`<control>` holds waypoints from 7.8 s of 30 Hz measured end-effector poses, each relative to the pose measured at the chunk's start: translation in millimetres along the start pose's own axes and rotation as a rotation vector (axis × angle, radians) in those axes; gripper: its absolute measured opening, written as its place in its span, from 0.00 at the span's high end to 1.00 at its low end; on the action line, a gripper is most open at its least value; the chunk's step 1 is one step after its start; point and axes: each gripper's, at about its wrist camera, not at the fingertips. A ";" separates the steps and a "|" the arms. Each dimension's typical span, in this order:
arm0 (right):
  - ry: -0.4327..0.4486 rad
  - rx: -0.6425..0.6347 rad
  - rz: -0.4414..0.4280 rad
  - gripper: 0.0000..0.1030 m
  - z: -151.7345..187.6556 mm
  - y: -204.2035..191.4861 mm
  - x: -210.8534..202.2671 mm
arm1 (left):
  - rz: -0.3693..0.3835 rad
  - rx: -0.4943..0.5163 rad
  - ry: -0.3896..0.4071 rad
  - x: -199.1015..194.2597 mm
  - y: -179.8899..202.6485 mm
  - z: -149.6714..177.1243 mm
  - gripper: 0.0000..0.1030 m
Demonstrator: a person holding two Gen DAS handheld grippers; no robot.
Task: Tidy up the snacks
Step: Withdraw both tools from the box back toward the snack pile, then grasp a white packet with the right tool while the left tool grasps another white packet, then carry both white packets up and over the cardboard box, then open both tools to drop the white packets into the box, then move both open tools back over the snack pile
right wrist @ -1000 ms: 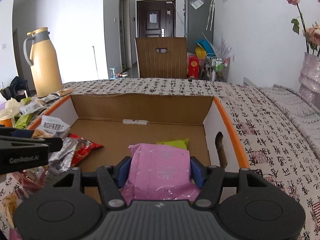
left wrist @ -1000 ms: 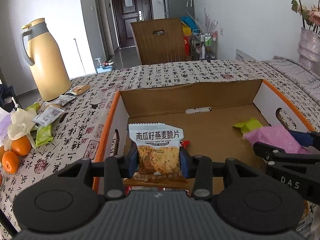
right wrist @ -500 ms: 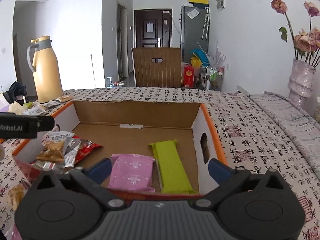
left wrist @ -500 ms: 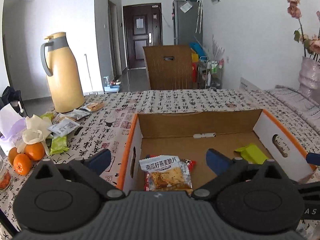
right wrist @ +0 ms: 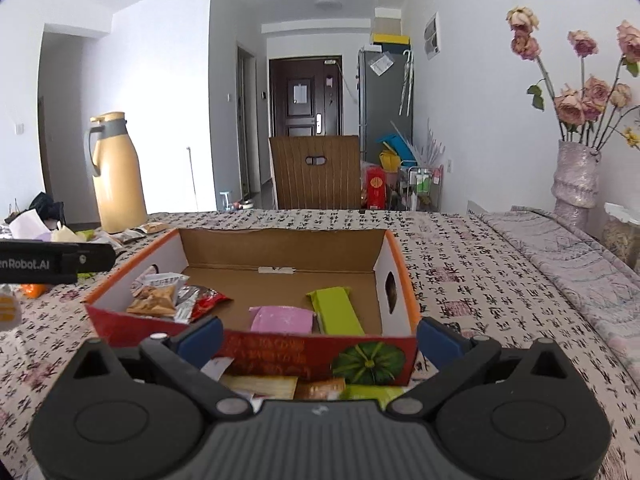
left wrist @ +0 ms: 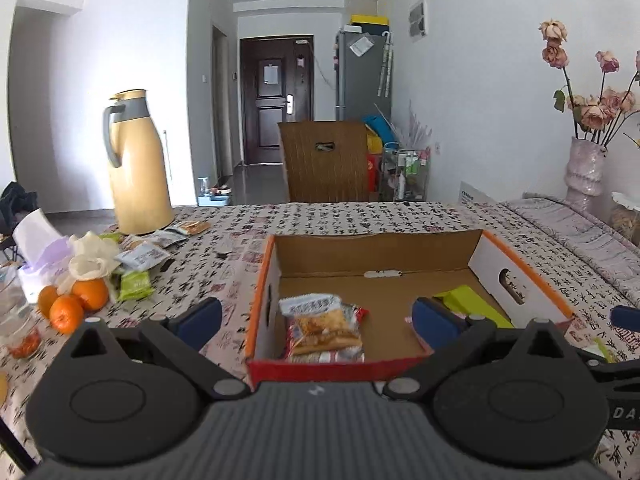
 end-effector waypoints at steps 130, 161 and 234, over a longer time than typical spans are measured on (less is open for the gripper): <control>-0.020 0.019 -0.028 0.80 82.1 3.9 -76.6 | 0.112 -0.053 -0.140 -91.2 -24.4 106.1 0.58; 0.112 -0.012 -0.036 0.80 -19.9 5.8 32.6 | 0.132 0.047 0.047 2.6 23.7 -10.9 0.58; 0.073 0.052 -0.025 0.00 -13.6 4.5 41.9 | 0.076 -0.082 0.085 4.8 4.7 -16.6 0.00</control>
Point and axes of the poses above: each gripper's, at about its wrist camera, not at the fingertips, and x roughly the way its jaws point, y to its right, z to its underside, and after that the axes turned 2 degrees about y, right-handed
